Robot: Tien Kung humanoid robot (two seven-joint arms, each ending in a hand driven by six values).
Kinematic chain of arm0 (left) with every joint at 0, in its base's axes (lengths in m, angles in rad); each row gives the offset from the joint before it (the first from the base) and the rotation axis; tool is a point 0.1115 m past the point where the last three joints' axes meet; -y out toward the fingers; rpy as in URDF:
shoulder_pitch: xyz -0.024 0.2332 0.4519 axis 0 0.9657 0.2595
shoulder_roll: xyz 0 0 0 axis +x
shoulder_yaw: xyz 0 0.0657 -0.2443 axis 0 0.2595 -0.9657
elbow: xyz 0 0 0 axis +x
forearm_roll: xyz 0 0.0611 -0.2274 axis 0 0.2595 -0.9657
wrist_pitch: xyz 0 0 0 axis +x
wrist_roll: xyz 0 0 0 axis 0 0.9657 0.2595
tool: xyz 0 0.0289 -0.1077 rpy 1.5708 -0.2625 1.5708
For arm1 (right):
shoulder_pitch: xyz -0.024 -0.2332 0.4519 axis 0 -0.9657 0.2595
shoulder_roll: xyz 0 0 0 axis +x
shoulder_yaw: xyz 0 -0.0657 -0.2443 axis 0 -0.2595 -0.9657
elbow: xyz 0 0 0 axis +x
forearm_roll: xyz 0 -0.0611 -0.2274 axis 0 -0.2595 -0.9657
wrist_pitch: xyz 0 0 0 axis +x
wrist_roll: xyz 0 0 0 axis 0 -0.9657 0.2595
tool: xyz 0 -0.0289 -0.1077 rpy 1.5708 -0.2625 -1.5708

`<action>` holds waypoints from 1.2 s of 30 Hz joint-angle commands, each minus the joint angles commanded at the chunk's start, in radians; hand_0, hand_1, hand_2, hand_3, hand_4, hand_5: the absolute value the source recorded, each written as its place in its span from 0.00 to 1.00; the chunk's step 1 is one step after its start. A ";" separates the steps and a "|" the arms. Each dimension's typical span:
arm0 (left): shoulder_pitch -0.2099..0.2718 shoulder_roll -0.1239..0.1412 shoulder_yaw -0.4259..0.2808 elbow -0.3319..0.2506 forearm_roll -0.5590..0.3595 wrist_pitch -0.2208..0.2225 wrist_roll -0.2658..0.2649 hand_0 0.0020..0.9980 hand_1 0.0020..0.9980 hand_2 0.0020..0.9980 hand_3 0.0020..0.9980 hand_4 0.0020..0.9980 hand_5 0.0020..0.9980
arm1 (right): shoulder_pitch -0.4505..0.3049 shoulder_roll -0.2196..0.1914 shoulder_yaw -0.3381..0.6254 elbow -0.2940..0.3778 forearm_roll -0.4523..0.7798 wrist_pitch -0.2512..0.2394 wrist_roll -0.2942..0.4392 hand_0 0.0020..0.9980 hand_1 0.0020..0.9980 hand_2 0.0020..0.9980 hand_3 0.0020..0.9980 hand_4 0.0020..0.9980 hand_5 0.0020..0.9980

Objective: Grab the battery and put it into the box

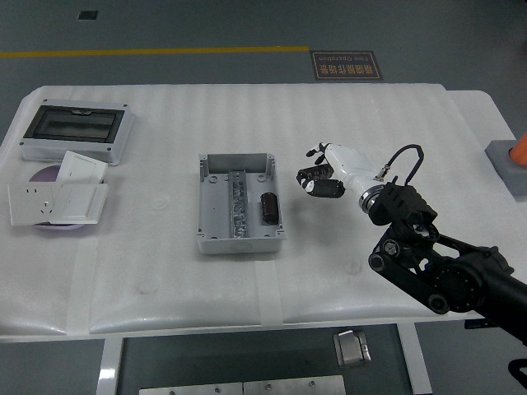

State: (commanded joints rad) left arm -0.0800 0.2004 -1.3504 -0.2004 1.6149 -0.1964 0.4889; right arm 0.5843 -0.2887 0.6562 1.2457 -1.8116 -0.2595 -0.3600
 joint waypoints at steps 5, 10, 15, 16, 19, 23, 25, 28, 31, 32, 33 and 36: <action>0.001 0.001 -0.002 -0.001 0.001 -0.001 0.002 0.62 0.69 0.62 0.59 0.51 0.19 | -0.010 -0.004 -0.023 0.119 0.047 0.001 0.054 0.50 0.44 0.69 0.77 0.61 0.22; 0.001 0.001 -0.002 -0.001 0.002 -0.002 0.003 0.62 0.69 0.62 0.59 0.51 0.19 | -0.005 0.023 -0.092 0.168 -0.033 0.009 0.063 0.56 0.51 0.71 0.79 0.61 0.22; 0.001 0.002 -0.003 -0.002 0.002 -0.002 0.005 0.62 0.69 0.62 0.59 0.51 0.19 | 0.003 0.046 -0.156 0.147 -0.122 -0.012 0.053 1.00 0.99 1.00 1.00 0.84 0.39; 0.001 0.003 -0.003 -0.002 0.001 -0.002 0.005 0.62 0.69 0.62 0.59 0.51 0.19 | 0.004 0.048 -0.164 0.143 -0.134 -0.014 0.052 1.00 0.99 1.00 1.00 0.84 0.39; 0.002 0.002 0.000 -0.002 -0.002 -0.003 0.005 0.62 0.69 0.62 0.59 0.51 0.19 | 0.007 0.055 -0.177 0.130 -0.162 -0.016 0.047 1.00 0.99 1.00 1.00 0.84 0.39; 0.003 0.001 0.001 -0.001 -0.004 -0.003 0.007 0.62 0.69 0.62 0.59 0.51 0.20 | 0.012 0.057 -0.186 0.115 -0.168 -0.019 0.046 1.00 1.00 1.00 1.00 0.89 0.39; 0.003 0.001 0.002 -0.001 -0.004 -0.004 0.009 0.62 0.69 0.62 0.59 0.51 0.20 | 0.011 0.057 -0.188 0.106 -0.166 -0.021 0.047 1.00 1.00 1.00 1.00 0.89 0.39; 0.004 0.001 0.003 -0.002 -0.004 -0.005 0.015 0.61 0.69 0.62 0.59 0.50 0.19 | 0.005 0.058 -0.181 0.096 -0.158 -0.026 0.049 1.00 1.00 1.00 1.00 0.88 0.38; 0.003 0.002 0.004 -0.002 -0.004 -0.006 0.017 0.61 0.69 0.62 0.59 0.50 0.19 | -0.010 0.053 -0.147 0.093 -0.144 -0.034 0.056 1.00 1.00 1.00 1.00 0.88 0.38; 0.003 0.002 0.003 -0.002 -0.003 -0.006 0.017 0.62 0.69 0.62 0.59 0.50 0.19 | -0.019 0.047 -0.127 0.094 -0.136 -0.040 0.059 1.00 1.00 1.00 1.00 0.88 0.38; 0.003 0.002 0.004 -0.002 -0.004 -0.006 0.017 0.62 0.69 0.62 0.59 0.50 0.19 | -0.026 0.041 -0.108 0.095 -0.129 -0.046 0.063 1.00 1.00 1.00 1.00 0.88 0.38; 0.002 0.001 0.004 -0.002 -0.004 -0.006 0.018 0.62 0.69 0.62 0.59 0.50 0.19 | -0.054 0.011 -0.040 0.097 -0.121 -0.056 0.068 1.00 1.00 1.00 1.00 0.88 0.38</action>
State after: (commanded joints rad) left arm -0.0776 0.2017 -1.3464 -0.2023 1.6106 -0.2025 0.5066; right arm 0.5307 -0.2782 0.6162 1.3423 -1.9322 -0.3156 -0.2916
